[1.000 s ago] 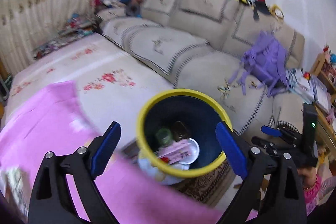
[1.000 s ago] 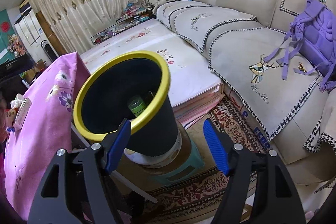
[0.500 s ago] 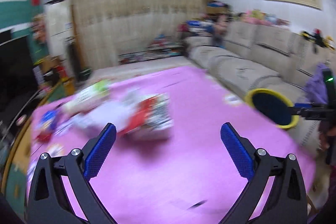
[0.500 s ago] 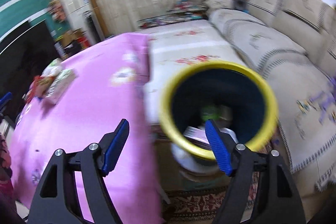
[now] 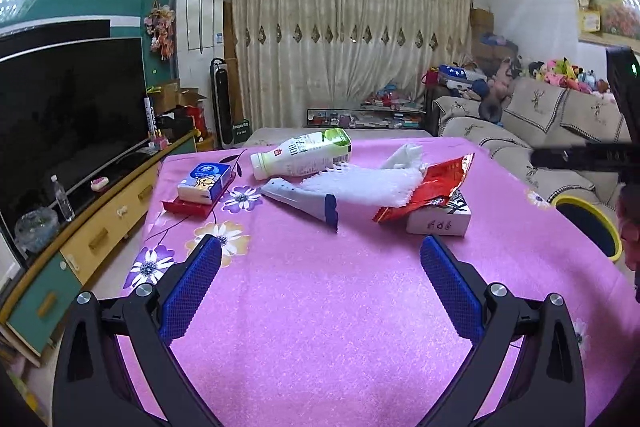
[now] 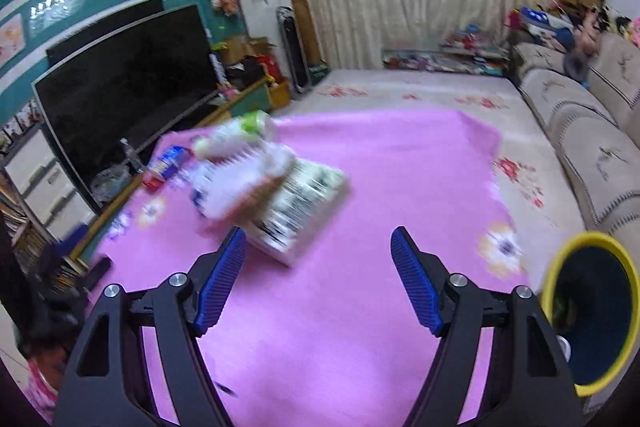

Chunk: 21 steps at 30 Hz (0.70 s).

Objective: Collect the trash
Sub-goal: 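Move the right gripper back to the table and grasp the red snack bag, then carry the red snack bag over the bin and open the right gripper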

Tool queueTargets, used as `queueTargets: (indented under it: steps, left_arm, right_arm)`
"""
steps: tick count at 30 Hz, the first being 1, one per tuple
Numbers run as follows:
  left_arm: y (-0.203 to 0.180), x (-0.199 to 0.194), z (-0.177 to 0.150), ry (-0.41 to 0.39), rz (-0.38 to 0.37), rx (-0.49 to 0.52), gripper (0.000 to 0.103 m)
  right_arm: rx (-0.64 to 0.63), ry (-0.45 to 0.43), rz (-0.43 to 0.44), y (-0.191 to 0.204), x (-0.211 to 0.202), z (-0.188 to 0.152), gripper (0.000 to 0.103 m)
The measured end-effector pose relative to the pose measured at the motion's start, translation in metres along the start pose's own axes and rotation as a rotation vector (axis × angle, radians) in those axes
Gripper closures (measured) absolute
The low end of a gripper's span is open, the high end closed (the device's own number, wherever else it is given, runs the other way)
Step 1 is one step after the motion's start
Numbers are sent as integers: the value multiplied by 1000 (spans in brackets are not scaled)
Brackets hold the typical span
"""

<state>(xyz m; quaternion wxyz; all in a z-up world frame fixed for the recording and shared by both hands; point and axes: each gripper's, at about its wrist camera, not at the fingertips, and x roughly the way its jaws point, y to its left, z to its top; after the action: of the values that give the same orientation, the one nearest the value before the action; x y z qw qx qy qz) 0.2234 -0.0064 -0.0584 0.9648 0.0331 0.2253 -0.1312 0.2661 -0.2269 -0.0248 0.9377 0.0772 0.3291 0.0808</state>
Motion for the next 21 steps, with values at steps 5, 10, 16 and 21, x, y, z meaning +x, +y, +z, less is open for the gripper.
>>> queueTargets:
  steps: [5, 10, 16, 21]
  left_arm:
    - [-9, -5, 3, -8, -7, 10, 5]
    - [-23, -8, 5, -26, -1, 55, 5]
    - [-25, -7, 6, -26, 1, 56, 5]
    - [-27, -6, 5, -25, 1, 52, 5]
  right_arm:
    - [-12, 14, 19, 30, 26, 16, 46]
    - [26, 97, 34, 36, 66, 19, 61]
    - [65, 153, 82, 34, 89, 17, 95]
    - [43, 111, 104, 36, 69, 11, 99]
